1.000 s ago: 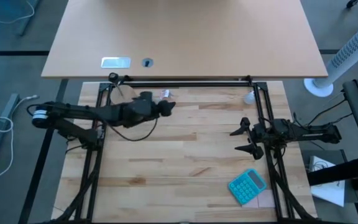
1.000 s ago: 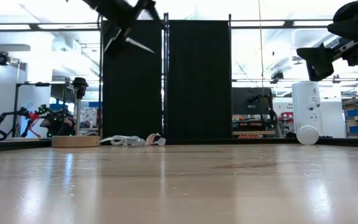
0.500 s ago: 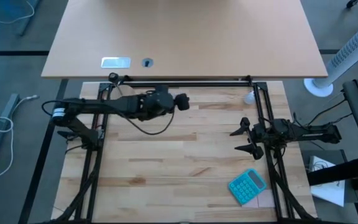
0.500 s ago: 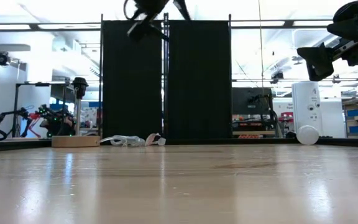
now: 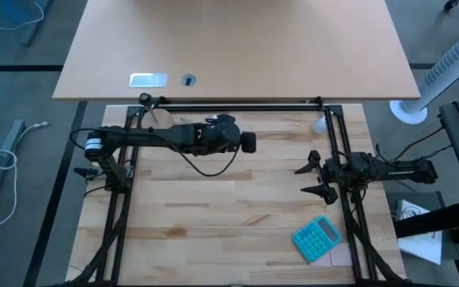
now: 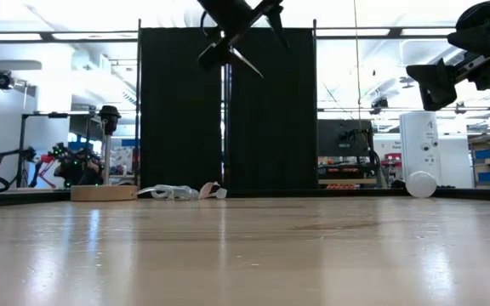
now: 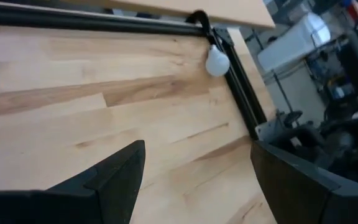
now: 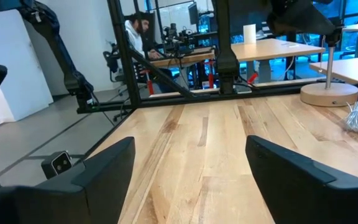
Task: Screw lightbulb
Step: Move the lightbulb to the center of the table
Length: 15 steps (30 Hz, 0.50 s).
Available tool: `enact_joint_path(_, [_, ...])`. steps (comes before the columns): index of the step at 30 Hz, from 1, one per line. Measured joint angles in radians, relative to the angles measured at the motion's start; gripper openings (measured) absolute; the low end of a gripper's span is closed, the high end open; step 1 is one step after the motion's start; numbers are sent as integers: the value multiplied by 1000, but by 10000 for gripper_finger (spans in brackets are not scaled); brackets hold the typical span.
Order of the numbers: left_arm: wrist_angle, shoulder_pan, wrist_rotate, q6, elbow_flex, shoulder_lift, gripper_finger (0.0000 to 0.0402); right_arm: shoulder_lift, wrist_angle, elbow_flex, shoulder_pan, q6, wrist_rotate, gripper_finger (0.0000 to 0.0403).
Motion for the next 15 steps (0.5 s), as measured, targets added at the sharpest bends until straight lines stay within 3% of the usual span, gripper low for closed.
enact_joint_path(9, [-53,-1,109,74,0,0,284,0,0,0,0,0,0,305])
enact_joint_path(15, [-55,-1,113,79,0,0,284,0,0,0,0,0,0,309])
